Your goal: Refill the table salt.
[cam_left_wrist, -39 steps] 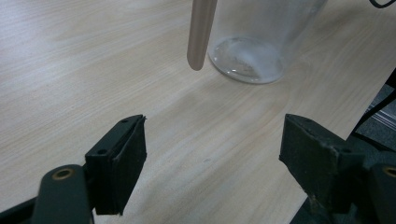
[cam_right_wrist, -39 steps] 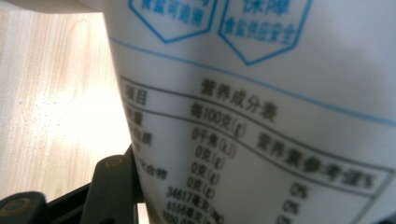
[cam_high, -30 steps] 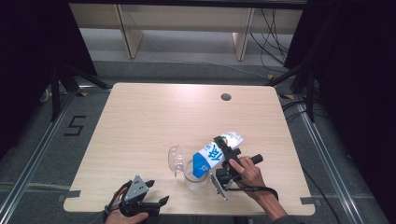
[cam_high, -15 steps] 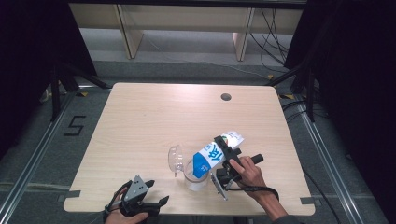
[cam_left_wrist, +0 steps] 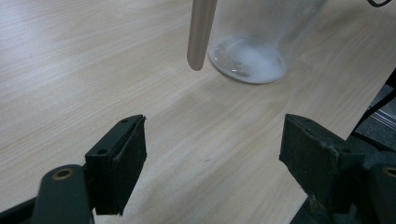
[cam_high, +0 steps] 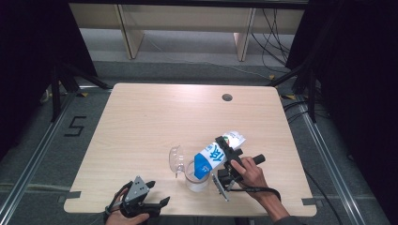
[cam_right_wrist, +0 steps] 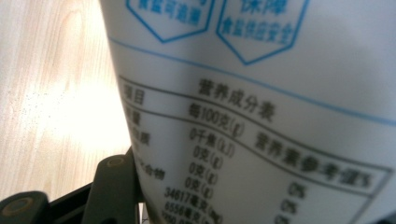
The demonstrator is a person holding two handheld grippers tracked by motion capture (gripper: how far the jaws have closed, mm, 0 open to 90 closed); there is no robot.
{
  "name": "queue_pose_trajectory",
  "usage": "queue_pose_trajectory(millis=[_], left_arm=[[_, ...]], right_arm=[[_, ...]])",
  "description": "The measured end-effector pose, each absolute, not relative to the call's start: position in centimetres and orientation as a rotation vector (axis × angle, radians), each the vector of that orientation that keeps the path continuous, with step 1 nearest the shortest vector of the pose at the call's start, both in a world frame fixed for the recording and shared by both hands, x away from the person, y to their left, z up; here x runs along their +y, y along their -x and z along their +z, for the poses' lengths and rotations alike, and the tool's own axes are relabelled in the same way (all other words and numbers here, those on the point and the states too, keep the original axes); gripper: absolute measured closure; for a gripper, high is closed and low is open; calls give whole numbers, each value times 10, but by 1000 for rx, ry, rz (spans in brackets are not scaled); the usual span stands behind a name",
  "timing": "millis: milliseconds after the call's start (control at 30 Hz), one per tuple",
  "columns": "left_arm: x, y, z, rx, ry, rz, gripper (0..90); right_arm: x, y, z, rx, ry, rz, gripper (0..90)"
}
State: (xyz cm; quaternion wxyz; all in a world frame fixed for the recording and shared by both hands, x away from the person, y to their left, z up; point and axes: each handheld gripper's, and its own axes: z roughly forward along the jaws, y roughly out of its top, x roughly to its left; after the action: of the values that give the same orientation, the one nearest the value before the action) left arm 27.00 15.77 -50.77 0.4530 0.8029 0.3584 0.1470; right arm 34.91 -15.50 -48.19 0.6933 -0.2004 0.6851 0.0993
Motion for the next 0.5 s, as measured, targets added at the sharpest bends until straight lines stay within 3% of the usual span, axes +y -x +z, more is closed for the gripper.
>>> queue_pose_trajectory(millis=[500], left_arm=[[158,-270,-508,880,-1982,358,224]], right_arm=[[-155,-351,-488,1534,405,295,456]])
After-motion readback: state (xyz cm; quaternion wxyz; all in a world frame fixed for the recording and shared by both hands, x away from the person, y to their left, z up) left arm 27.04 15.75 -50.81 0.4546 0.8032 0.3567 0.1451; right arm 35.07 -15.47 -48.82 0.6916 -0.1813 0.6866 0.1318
